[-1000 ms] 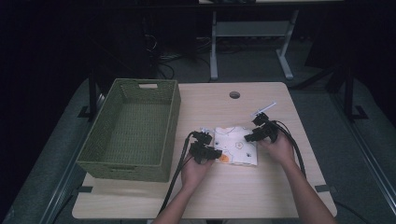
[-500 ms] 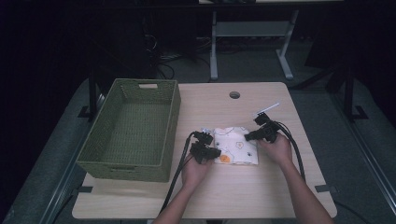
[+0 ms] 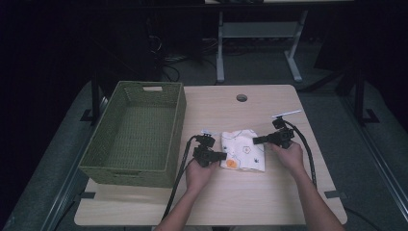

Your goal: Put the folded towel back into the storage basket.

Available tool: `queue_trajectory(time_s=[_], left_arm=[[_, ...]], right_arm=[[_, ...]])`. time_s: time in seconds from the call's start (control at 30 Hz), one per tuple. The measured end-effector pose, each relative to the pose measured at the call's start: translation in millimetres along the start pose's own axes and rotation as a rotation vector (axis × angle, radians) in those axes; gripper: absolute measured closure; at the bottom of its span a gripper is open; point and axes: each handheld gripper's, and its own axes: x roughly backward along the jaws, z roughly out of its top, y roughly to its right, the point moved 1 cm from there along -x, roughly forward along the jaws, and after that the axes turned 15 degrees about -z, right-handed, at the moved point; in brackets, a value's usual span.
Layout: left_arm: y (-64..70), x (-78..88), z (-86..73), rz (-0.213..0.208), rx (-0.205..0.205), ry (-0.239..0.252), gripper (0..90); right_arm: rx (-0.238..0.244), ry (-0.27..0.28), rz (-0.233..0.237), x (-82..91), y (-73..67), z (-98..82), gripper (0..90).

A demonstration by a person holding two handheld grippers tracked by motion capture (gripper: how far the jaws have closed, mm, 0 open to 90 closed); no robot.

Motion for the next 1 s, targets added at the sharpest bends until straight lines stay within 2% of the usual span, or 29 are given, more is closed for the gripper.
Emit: queue_trajectory(time_s=[0.13, 0.53, 1.0], left_arm=[[3.7, 3.8, 2.3, -0.024, 0.002, 0.023, 86.6], [15.3, 14.0, 13.1, -0.058, -0.019, 0.037, 86.8], [27.4, 27.4, 25.5, -0.052, -0.054, 0.039, 86.9]], right_arm=[[-0.011, 0.013, 0.020, 6.7, -1.7, 1.9, 80.4], [-0.031, 0.030, 0.064, 19.3, -0.4, 3.3, 80.5], [-0.024, 0.053, 0.088, 37.0, -8.5, 13.2, 80.6]])
